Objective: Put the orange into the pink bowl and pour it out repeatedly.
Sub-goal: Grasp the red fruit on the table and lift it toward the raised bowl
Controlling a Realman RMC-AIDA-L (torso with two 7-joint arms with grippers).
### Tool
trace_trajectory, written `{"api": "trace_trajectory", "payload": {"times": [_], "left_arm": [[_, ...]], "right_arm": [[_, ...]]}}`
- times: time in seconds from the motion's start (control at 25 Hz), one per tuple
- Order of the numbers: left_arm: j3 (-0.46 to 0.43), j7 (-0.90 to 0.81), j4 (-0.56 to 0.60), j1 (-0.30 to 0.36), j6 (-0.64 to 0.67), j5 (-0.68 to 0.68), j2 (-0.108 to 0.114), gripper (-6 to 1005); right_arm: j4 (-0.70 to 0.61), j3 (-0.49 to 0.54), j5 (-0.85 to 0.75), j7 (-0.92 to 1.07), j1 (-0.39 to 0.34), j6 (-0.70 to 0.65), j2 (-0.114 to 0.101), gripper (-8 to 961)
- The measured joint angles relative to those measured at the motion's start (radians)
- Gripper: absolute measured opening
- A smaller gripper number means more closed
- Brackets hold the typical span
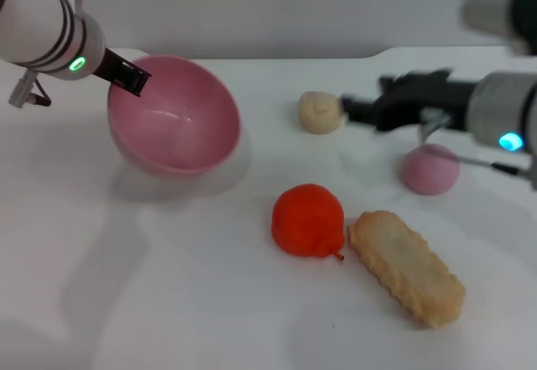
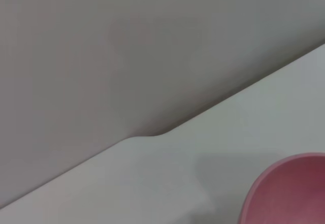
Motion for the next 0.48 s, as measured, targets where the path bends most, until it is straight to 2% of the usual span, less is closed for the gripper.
{"api": "trace_trajectory", "payload": {"times": [0.28,0.48], "left_arm": [[-0.030,0.029,-0.028,-0.022,0.004,0.008,0.001,42],[-0.031,0.030,-0.030,-0.024,0.005,0.027,0.001,42]], "right_arm": [[0.066,-0.054,0.000,0.050,0.069,0.060,0.001,720],[0.191,-0.076,-0.002,0.083,0.149,0.107,0.003,811]]}}
